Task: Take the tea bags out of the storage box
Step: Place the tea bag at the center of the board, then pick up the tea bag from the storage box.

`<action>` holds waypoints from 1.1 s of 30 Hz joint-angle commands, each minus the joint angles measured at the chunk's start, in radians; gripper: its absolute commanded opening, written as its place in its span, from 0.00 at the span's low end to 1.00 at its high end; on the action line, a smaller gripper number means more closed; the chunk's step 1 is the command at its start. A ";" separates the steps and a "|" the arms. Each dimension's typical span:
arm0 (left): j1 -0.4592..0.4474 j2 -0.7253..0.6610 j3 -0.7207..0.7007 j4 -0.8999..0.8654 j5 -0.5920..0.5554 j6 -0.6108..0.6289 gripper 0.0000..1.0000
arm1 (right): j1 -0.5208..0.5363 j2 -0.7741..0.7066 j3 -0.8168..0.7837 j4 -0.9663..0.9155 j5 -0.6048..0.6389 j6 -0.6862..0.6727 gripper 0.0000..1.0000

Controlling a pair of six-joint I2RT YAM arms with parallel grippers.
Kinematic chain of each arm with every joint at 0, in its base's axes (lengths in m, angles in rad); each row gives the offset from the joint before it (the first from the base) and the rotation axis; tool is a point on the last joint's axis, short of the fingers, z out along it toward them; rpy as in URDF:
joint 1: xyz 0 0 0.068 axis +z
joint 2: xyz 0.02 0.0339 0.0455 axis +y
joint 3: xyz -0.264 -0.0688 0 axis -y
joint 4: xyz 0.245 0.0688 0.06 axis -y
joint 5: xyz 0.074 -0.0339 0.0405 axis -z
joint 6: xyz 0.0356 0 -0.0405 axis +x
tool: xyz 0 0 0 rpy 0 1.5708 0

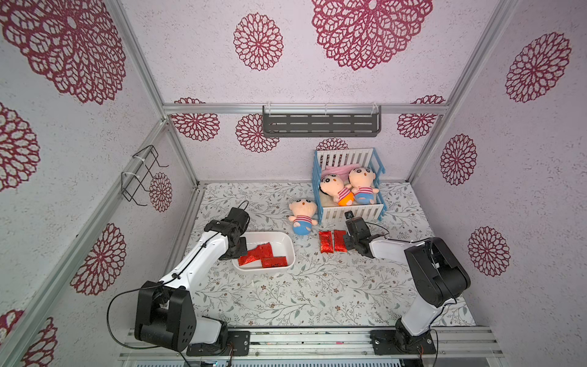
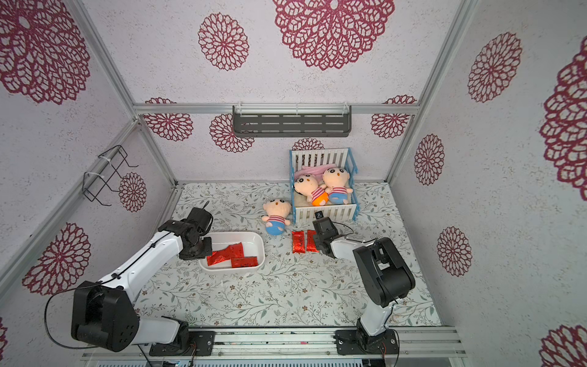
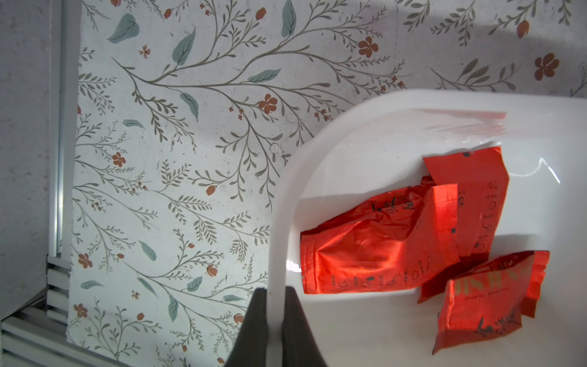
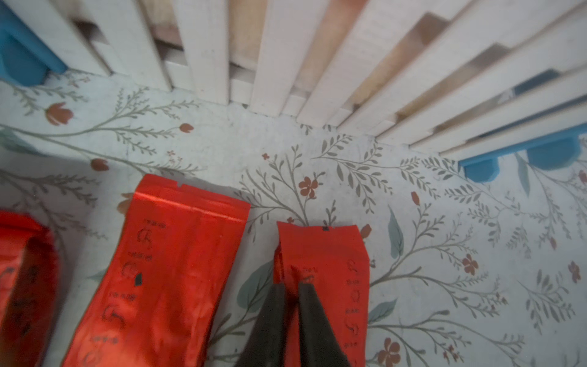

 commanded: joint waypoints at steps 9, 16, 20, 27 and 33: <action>-0.015 0.011 0.012 -0.013 -0.020 -0.005 0.00 | -0.003 -0.149 0.059 -0.066 -0.142 0.069 0.35; -0.015 0.008 0.012 -0.014 -0.026 -0.006 0.00 | 0.096 -0.273 -0.036 0.206 -0.673 0.296 0.37; -0.018 0.011 0.013 -0.015 -0.032 -0.009 0.00 | 0.292 -0.139 0.068 0.279 -0.764 0.426 0.37; -0.018 0.008 0.013 -0.018 -0.036 -0.009 0.00 | 0.440 0.157 0.313 0.298 -0.826 0.582 0.38; -0.019 0.007 0.012 -0.015 -0.034 -0.009 0.00 | 0.455 0.314 0.467 0.221 -0.857 0.591 0.40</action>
